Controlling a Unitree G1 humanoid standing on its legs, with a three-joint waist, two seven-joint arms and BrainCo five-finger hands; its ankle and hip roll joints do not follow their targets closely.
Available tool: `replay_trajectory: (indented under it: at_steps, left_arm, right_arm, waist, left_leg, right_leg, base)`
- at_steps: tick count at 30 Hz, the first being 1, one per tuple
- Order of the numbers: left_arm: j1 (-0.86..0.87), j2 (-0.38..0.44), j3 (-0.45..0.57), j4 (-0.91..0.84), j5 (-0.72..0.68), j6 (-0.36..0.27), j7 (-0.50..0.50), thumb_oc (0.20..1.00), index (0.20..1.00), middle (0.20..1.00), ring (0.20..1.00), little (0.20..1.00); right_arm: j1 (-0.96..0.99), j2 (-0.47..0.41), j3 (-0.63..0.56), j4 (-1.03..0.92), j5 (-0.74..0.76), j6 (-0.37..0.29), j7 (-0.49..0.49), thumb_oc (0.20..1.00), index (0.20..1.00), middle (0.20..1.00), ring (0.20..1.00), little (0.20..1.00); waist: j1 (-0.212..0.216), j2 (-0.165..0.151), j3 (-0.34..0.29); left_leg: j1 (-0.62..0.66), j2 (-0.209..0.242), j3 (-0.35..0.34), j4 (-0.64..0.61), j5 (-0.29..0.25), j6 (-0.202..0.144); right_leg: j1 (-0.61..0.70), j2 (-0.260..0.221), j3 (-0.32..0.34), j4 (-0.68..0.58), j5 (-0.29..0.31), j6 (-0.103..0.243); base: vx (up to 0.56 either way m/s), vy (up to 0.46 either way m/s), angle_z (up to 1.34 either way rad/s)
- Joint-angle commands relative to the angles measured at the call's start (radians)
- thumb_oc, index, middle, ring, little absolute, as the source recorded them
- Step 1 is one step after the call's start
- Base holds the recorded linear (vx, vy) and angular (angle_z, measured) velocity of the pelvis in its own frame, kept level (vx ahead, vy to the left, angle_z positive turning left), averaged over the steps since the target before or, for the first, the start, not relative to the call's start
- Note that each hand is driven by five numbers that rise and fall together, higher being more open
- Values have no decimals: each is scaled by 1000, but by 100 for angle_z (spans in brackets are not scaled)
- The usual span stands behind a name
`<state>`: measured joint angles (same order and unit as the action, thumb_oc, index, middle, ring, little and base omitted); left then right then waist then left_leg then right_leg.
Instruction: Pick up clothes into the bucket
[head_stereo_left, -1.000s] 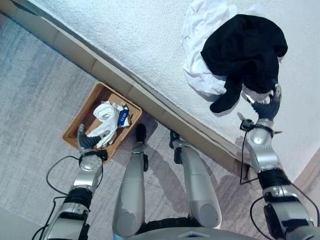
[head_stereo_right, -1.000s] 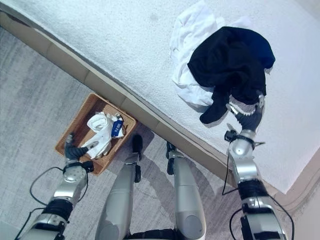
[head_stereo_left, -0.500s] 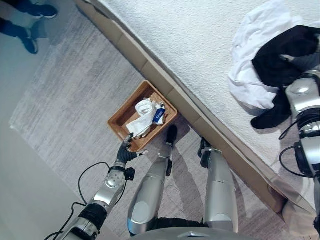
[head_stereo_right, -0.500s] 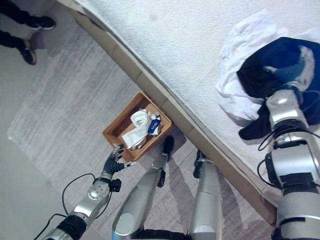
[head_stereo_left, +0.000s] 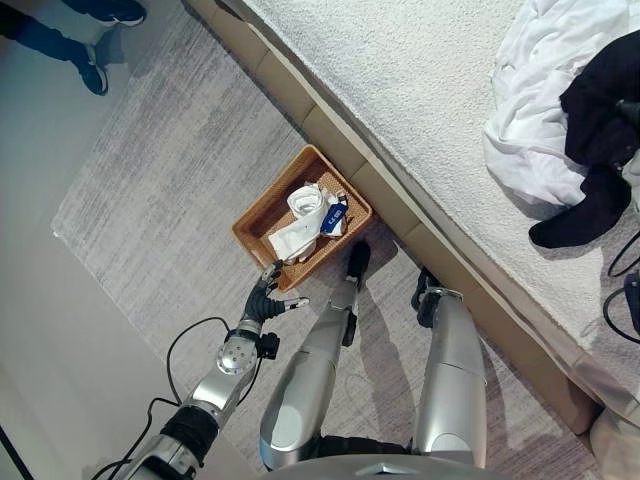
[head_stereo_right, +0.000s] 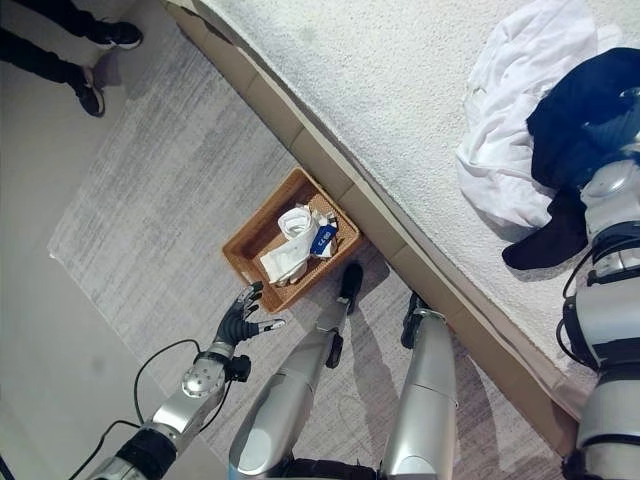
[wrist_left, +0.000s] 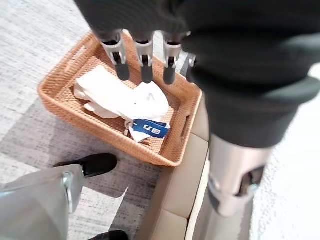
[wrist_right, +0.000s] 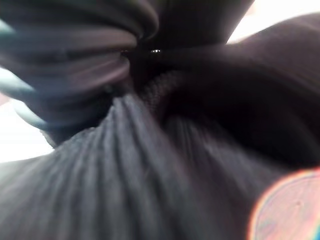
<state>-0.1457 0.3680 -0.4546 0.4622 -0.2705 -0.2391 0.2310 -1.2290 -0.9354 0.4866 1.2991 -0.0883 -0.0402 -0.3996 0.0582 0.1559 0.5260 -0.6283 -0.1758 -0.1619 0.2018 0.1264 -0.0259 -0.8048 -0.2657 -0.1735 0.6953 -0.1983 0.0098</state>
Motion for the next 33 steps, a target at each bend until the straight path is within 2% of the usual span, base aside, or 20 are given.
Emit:
replay_trajectory:
  at_steps: [1, 2, 3, 4, 7, 8, 9, 10, 11, 13, 14, 15, 19, 21, 24, 27, 29, 30, 33]
  left_arm:
    - [12, 33, 21, 2, -2, -24, 11, 1000, 1000, 1000, 1000, 1000]
    - [8, 38, 29, 5, -1, -25, 11, 1000, 1000, 1000, 1000, 1000]
    - [-1, 52, 44, 16, 1, -28, 18, 1000, 1000, 1000, 1000, 1000]
    - [-1, 52, 44, 16, 1, -28, 18, 1000, 1000, 1000, 1000, 1000]
    - [-8, 73, 76, 17, -3, -32, 21, 1000, 1000, 1000, 1000, 1000]
    - [-13, 90, 100, 7, -2, -35, 28, 1000, 1000, 1000, 1000, 1000]
    - [-12, 90, 100, 6, -1, -35, 28, 1000, 1000, 1000, 1000, 1000]
    - [-16, 103, 122, -2, -4, -39, 33, 1000, 1000, 1000, 1000, 1000]
    - [-17, 103, 122, -2, -4, -39, 33, 1000, 1000, 1000, 1000, 1000]
    - [-8, 135, 171, -51, -23, -50, 32, 1000, 1000, 1000, 1000, 1000]
    - [-8, 135, 171, -51, -23, -50, 32, 1000, 1000, 1000, 1000, 1000]
    - [-3, 158, 202, -100, -31, -55, 30, 1000, 1000, 1000, 1000, 1000]
    - [-10, 200, 244, -176, -27, -56, 26, 1000, 1000, 1000, 1000, 1000]
    - [-26, 250, 285, -273, -26, -62, 14, 1000, 1000, 1000, 1000, 1000]
    - [-53, 300, 311, -348, -40, -67, -1, 1000, 1000, 1000, 1000, 1000]
    - [-93, 319, 304, -366, -68, -62, -19, 1000, 1000, 1000, 1000, 1000]
    - [-142, 334, 287, -394, -87, -54, -42, 1000, 1000, 1000, 1000, 1000]
    - [-143, 335, 286, -393, -87, -54, -42, 1000, 1000, 1000, 1000, 1000]
    - [-259, 383, 200, -414, -98, -37, -87, 1000, 1000, 1000, 1000, 1000]
  right_arm:
    - [-40, -82, 61, -85, 35, -30, -49, 200, 200, 200, 200, 200]
    - [-47, -87, 68, -114, 37, -36, -59, 200, 200, 200, 200, 200]
    - [-74, -97, 85, -176, 39, -44, -85, 200, 200, 200, 200, 200]
    - [-74, -97, 85, -176, 39, -44, -85, 200, 200, 200, 200, 200]
    - [-109, -129, 112, -302, 19, -51, -111, 200, 200, 200, 200, 200]
    - [-145, -154, 132, -389, 9, -51, -119, 200, 200, 200, 200, 200]
    - [-144, -154, 132, -390, 9, -50, -119, 200, 200, 200, 200, 200]
    - [-166, -167, 144, -442, 5, -58, -122, 200, 200, 200, 200, 200]
    - [-168, -167, 144, -441, 5, -58, -122, 200, 200, 200, 200, 200]
    - [-185, -186, 154, -516, 13, -65, -110, 200, 200, 200, 200, 200]
    - [-184, -186, 154, -516, 13, -65, -110, 200, 200, 200, 200, 200]
    - [-173, -202, 148, -572, 18, -74, -102, 200, 200, 200, 200, 200]
    - [-131, -231, 123, -692, 10, -88, -84, 200, 200, 200, 200, 200]
    - [-87, -250, 99, -806, 20, -103, -56, 200, 200, 200, 200, 200]
    - [-52, -252, 76, -879, 75, -133, -15, 200, 200, 200, 200, 200]
    - [-40, -248, 78, -909, 135, -147, 27, 200, 200, 200, 200, 200]
    - [-13, -245, 83, -982, 215, -165, 95, 200, 200, 200, 200, 200]
    - [-12, -246, 82, -982, 215, -165, 96, 200, 200, 200, 200, 200]
    - [-32, -244, 143, -1046, 311, -169, 188, 200, 200, 200, 200, 200]
  waist:
    - [-21, -14, -6]
    - [-26, -24, -6]
    - [-36, -50, -6]
    - [-36, -50, -6]
    - [-51, -91, -6]
    - [-64, -119, -6]
    - [-64, -119, -6]
    - [-72, -142, -6]
    - [-71, -142, -6]
    - [-79, -174, -18]
    - [-79, -174, -18]
    - [-86, -192, -42]
    - [-98, -215, -81]
    - [-107, -232, -115]
    - [-115, -247, -158]
    - [-117, -259, -189]
    - [-122, -266, -231]
    - [-121, -266, -230]
    - [-128, -266, -278]
  left_leg:
    - [24, 83, -1, 132, -132, -36]
    - [30, 89, 3, 135, -135, -36]
    - [49, 100, 14, 136, -141, -38]
    - [49, 101, 14, 136, -141, -38]
    - [93, 121, 33, 138, -153, -40]
    - [132, 135, 48, 136, -161, -42]
    - [133, 135, 48, 135, -161, -42]
    - [173, 147, 66, 133, -172, -41]
    - [172, 148, 66, 129, -167, -40]
    - [225, 163, 96, 121, -177, -38]
    - [225, 163, 96, 121, -176, -38]
    - [262, 172, 110, 119, -191, -38]
    - [310, 179, 122, 96, -194, -39]
    - [358, 187, 137, 84, -208, -39]
    - [403, 193, 156, 60, -213, -39]
    - [429, 196, 173, 34, -206, -41]
    - [457, 199, 188, 15, -207, -43]
    - [459, 200, 188, 14, -207, -43]
    - [502, 210, 206, -19, -198, -48]
  right_leg:
    - [118, 6, 64, -66, 17, 69]
    - [125, 10, 67, -76, 23, 70]
    - [150, 25, 74, -104, 37, 74]
    - [150, 26, 74, -105, 37, 74]
    - [203, 51, 85, -154, 63, 80]
    - [250, 70, 97, -190, 79, 87]
    - [251, 71, 98, -192, 79, 87]
    - [290, 88, 113, -229, 96, 93]
    - [289, 88, 113, -234, 102, 93]
    - [344, 113, 133, -286, 126, 104]
    - [344, 113, 133, -287, 127, 104]
    - [383, 124, 139, -313, 131, 109]
    - [435, 133, 145, -364, 153, 114]
    - [487, 142, 153, -405, 165, 119]
    - [537, 151, 160, -469, 186, 125]
    - [568, 159, 164, -521, 209, 129]
    - [601, 168, 168, -564, 223, 131]
    - [603, 168, 169, -565, 223, 131]
    - [644, 171, 167, -592, 227, 133]
  base:
    - [-7, 7, -5]
    - [-21, 23, -12]
    - [-20, 18, -10]
    - [-15, 29, -21]
    - [-6, 29, -37]
    - [0, 29, -36]
    - [4, 82, -53]
    - [0, 54, -51]
    - [3, 73, -63]
    - [-2, 55, -54]
    - [44, 59, -39]
    - [39, 26, -33]
    - [62, 23, -31]
    - [61, 21, -11]
    - [58, 16, -18]
    - [33, 1, -18]
    - [42, 9, -18]
    - [52, 9, -24]
    - [43, -2, -9]
